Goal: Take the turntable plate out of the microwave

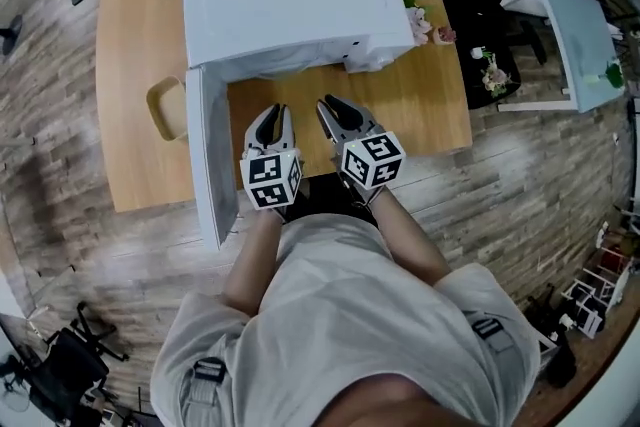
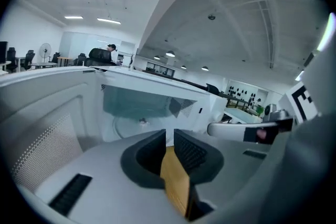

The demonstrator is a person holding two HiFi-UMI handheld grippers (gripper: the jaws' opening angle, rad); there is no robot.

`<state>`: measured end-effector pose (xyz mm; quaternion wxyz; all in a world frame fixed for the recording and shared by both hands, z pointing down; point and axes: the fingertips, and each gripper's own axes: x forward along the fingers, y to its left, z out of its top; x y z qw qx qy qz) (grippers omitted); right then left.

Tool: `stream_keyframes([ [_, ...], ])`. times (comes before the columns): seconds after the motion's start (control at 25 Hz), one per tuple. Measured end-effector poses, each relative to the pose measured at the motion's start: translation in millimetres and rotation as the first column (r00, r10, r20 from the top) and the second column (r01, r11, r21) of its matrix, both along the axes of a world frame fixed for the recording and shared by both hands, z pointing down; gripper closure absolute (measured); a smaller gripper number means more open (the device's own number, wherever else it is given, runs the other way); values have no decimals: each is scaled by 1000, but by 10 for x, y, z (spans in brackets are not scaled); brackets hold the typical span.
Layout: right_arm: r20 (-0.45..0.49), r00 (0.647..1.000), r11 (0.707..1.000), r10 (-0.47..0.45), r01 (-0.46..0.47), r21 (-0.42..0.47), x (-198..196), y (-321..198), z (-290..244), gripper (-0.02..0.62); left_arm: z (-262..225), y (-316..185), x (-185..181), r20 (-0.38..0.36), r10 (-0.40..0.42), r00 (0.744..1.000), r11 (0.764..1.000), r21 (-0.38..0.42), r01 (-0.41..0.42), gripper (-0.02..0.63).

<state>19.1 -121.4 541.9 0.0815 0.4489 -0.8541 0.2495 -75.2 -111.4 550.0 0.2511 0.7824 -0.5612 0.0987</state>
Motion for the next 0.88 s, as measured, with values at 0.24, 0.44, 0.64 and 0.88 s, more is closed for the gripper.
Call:
stream_keyframes([
  [0.24,56,995,986,-85,92,-136,-49,-313,410,512,310,-328,-102,33,-121,992,990,-72,123,546],
  [0.44,82,989,958,-123,140,-249,-48,-515,825,509,666,-528,-99,10,-195,981,969,-154,194,546],
  [0.64,117,989,925,-87,124,-359,-154,-675,1213,503,1020,-637,-233,-24,-259,966,940,-238,246,543],
  [0.88,135,990,902,-29,84,-424,-272,-770,1392,490,1273,-710,-305,-100,-297,950,915,-315,253,500],
])
